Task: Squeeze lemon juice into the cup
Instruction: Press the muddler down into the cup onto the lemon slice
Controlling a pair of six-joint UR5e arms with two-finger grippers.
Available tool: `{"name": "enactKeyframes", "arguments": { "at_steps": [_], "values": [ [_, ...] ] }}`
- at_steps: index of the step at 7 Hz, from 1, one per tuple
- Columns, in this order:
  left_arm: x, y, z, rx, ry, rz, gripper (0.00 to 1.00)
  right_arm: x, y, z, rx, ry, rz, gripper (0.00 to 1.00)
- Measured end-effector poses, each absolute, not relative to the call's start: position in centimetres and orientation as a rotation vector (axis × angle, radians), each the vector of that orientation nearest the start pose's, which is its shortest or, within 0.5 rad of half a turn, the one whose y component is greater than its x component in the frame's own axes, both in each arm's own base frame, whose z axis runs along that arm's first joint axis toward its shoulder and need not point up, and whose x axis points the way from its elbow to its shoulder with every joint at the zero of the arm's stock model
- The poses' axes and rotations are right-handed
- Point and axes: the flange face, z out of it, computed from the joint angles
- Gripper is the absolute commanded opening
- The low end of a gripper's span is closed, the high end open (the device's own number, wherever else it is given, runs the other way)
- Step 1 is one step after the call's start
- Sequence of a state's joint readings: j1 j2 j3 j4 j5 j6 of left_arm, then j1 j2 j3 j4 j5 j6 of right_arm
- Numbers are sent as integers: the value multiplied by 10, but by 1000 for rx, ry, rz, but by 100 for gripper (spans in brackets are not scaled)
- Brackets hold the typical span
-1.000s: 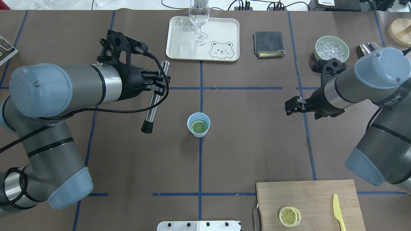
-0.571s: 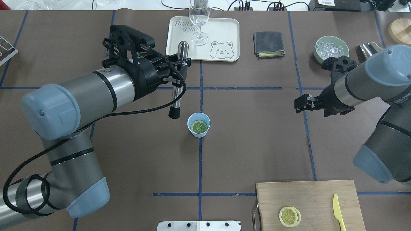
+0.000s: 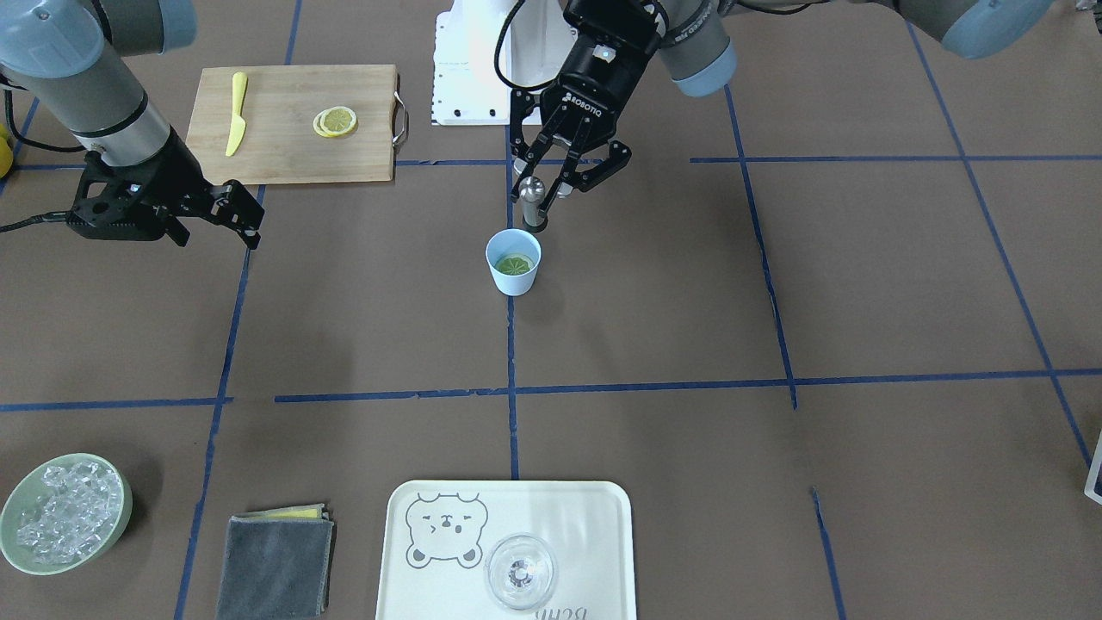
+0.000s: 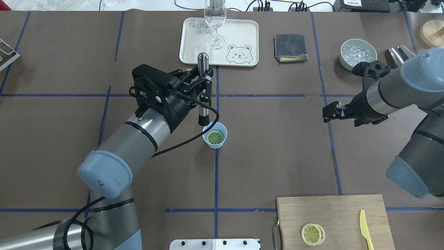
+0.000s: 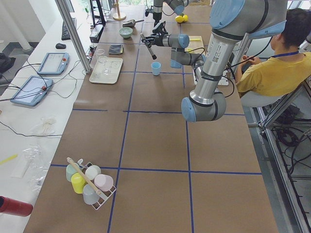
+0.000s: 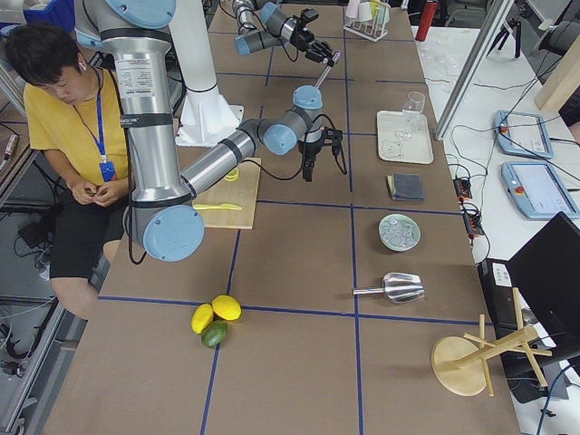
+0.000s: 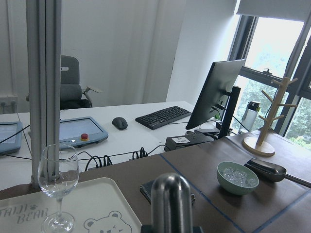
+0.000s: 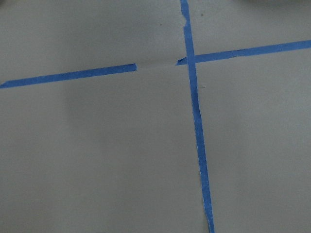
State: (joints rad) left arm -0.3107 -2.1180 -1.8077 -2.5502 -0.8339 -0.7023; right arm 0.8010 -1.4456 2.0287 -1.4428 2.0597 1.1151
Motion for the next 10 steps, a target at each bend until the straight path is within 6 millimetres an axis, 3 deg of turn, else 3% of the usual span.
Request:
{"name": "enactKeyframes", "arguments": {
  "at_steps": [2,4,10],
  "values": [
    [490,-334,143,1357,1006,-313,0,-295,-428,369,38,-848,149,100],
    [522,-333,136,1361,969,-342,0,-290,-423,379,65,-888,141,100],
    [561,-331,160,1366,901,-348,0,-289,-421,381,79,-911,135,100]
  ]
}}
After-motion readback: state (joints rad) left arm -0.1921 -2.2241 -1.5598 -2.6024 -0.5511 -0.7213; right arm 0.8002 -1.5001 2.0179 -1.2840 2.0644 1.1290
